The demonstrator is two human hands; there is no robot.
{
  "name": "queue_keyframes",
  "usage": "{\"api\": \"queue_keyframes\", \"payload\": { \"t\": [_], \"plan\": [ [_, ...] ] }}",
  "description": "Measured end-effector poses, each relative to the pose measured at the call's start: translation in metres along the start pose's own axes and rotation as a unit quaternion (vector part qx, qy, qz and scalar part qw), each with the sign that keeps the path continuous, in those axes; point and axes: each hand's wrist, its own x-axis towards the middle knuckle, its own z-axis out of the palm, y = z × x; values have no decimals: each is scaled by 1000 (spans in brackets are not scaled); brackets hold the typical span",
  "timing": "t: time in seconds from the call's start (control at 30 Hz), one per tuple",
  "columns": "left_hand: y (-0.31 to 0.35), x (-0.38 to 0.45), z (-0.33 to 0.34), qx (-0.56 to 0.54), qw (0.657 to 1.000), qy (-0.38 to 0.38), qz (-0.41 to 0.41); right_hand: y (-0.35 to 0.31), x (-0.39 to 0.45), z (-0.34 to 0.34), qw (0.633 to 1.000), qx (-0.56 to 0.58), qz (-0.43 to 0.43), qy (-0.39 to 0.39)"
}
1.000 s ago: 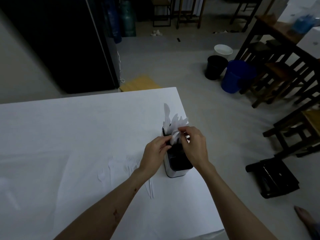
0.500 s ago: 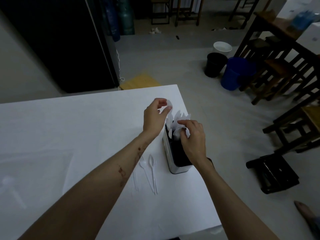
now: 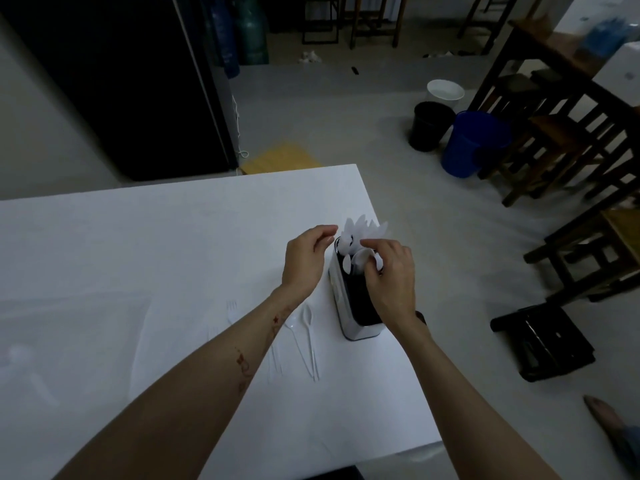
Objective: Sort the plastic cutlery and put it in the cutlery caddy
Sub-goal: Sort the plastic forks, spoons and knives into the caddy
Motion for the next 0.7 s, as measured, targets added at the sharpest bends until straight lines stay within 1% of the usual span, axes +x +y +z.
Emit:
{"api": "queue_keyframes", "payload": {
  "t": [0.07,0.13,0.23,0.3,0.37,0.43,0.5,0.57,0.6,0.7],
  "plan": [
    [-8,-7,-5,-2,1000,-5,-17,-2,-3,5,1000,-16,-19,14],
    [-18,-16,-13,-3,999,5,-34,-9,-8,10,999,-21,-38,31],
    [-39,-36,-27,18,998,22,-51,-22,-23,22,995,-19,-91,37],
    [-53,-51,-37,35,997,33,-65,-27,-39,34,991,-17,-130,11],
    [-67,-68,-46,44,995,39,-84,-27,-60,48,989,-6,-141,-53],
    [-79,-87,-55,55,992,37,-103,-23,-83,63,986,7,-98,-134],
    [-91,-107,-62,70,990,32,-118,-17,-104,76,980,-14,5,-200],
    [-103,-125,-69,81,988,23,-129,-10,-120,88,961,-44,124,-243],
    [-108,-133,-72,85,987,17,-133,-8,-126,92,950,-56,165,-261],
    [-118,-153,-78,85,984,4,-156,-5,-135,100,931,-69,218,-283]
  ]
}}
